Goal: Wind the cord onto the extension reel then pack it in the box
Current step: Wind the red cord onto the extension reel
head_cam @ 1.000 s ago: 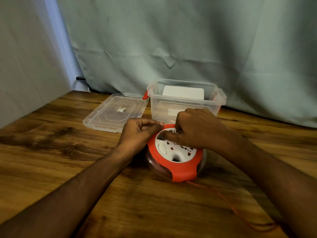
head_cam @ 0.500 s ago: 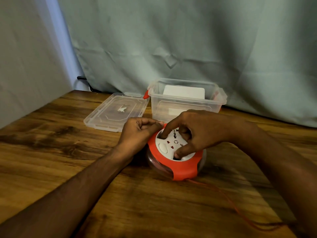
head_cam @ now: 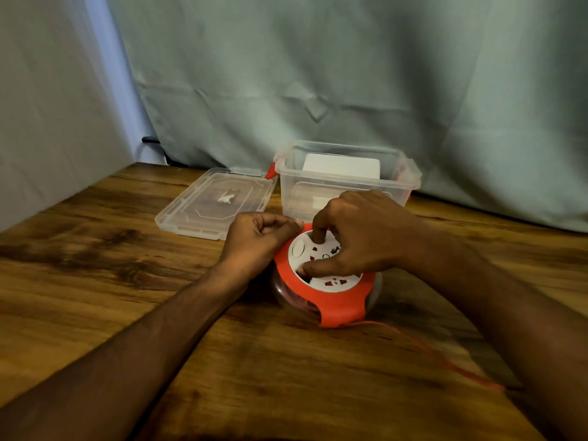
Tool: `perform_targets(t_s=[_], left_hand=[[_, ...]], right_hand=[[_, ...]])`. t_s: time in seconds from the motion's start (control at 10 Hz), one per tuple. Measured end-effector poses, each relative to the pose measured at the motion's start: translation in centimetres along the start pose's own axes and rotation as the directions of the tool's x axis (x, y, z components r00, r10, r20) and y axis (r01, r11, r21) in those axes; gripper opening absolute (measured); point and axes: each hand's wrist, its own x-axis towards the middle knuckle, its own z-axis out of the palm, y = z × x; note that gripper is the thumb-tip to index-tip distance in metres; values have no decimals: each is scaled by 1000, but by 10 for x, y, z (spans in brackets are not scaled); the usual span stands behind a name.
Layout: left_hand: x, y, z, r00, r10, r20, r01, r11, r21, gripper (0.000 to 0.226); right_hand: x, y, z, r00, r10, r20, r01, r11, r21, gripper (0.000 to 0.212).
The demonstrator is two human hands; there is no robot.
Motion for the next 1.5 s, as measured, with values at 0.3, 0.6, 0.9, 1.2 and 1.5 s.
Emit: perform_targets(t_s=[0.3, 0.6, 0.9, 1.2, 1.5], left_hand=[[1, -3, -1, 1000, -3, 14, 3, 1000, -22, 14], [2, -3, 2, 1000, -10, 1, 10, 1000, 24, 12], [-1, 1, 0, 999, -11, 40, 11, 1000, -15, 33], [1, -2, 0, 1000, 14, -5, -14, 1000, 17, 15], [1, -2, -1, 1000, 19, -7, -18, 1000, 20, 17]], right_hand=[[4, -7, 7, 985, 100, -140, -112, 991, -80, 63], [4, -2, 12, 978, 181, -105, -189, 979, -78, 73], [-3, 4, -24, 986, -117, 119, 86, 968, 234, 55], [-3, 4, -19, 960, -124, 250, 66, 971, 230, 60], [-3, -4, -11, 996, -21, 87, 14, 997, 75, 63]])
